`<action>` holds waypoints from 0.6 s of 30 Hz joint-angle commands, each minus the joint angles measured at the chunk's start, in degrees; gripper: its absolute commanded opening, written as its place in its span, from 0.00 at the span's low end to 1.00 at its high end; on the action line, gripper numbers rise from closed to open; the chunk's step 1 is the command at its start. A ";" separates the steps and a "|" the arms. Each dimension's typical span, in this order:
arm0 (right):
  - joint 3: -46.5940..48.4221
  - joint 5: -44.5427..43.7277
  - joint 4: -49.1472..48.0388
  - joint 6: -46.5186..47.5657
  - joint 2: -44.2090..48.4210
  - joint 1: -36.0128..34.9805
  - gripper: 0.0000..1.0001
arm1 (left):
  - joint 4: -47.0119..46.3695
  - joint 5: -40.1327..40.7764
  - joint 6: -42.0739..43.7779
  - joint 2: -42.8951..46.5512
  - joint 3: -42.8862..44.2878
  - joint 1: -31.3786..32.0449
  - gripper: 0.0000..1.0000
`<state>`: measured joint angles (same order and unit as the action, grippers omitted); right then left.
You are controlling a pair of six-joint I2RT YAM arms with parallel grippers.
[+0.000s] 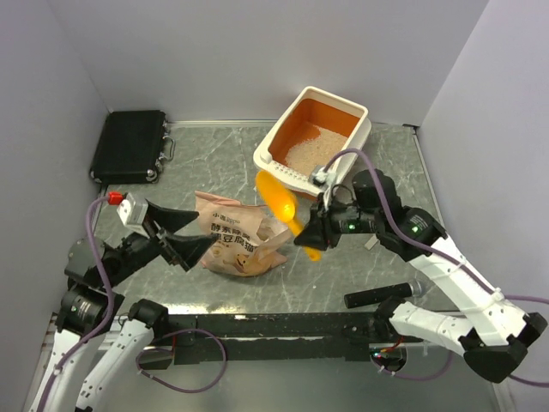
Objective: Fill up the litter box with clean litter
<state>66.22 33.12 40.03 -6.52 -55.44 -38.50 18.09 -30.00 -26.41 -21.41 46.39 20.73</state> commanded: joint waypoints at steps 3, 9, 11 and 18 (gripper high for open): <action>5.59 11.78 10.15 2.57 -4.15 -9.47 0.00 | 1.59 -14.73 7.86 0.67 4.66 0.19 0.98; 7.43 8.64 12.26 1.96 -6.87 -18.36 0.00 | 3.01 -18.25 9.37 -0.65 4.76 0.27 0.98; 7.79 7.75 12.53 1.95 -7.49 -19.24 0.00 | 3.71 -21.05 9.54 -1.26 4.67 0.27 0.98; 12.53 6.00 16.65 2.83 -8.37 -23.80 0.00 | 6.44 -27.03 9.81 -3.20 5.55 0.27 0.95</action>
<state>73.84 40.58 53.60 -4.51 -63.57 -59.88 23.24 -51.00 -17.61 -22.79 50.17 20.82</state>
